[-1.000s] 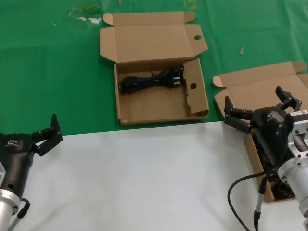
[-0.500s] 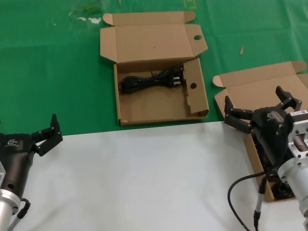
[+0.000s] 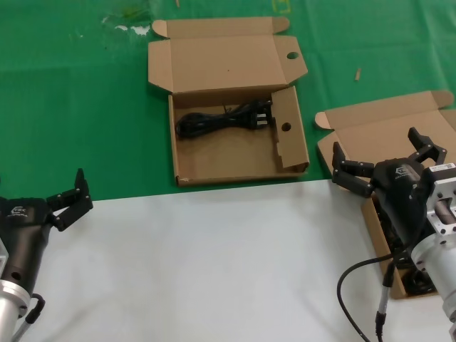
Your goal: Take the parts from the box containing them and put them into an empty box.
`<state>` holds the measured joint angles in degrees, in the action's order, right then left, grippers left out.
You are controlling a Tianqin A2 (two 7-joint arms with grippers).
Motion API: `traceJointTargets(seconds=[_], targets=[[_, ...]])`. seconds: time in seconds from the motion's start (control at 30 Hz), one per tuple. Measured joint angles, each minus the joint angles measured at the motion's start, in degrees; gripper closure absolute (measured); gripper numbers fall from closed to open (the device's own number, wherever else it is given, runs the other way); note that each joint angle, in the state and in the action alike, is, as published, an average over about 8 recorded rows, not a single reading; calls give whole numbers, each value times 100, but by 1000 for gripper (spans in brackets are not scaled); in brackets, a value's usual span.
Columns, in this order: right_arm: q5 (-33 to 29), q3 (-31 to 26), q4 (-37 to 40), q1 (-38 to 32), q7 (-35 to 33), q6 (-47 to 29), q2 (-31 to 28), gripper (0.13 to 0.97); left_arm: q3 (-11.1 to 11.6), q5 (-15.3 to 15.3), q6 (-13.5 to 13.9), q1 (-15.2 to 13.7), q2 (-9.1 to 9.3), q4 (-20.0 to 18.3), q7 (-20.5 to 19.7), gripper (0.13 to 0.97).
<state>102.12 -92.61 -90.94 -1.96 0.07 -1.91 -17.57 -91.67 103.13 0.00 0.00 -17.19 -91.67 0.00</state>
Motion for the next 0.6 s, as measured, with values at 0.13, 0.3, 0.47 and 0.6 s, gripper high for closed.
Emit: traceJointTargets(seconds=[0.13, 0.3, 0.47, 0.6], targets=[[0, 0, 0, 0, 0, 0, 0, 129, 0, 0, 0, 0, 0, 0, 0, 132], [0, 0, 0, 0, 0, 0, 0, 129, 0, 0, 0, 0, 0, 0, 0, 132], [0, 0, 0, 0, 0, 0, 0, 129, 0, 0, 0, 0, 0, 0, 0, 132], [0, 0, 0, 0, 0, 0, 0, 129, 0, 0, 0, 0, 0, 0, 0, 132]])
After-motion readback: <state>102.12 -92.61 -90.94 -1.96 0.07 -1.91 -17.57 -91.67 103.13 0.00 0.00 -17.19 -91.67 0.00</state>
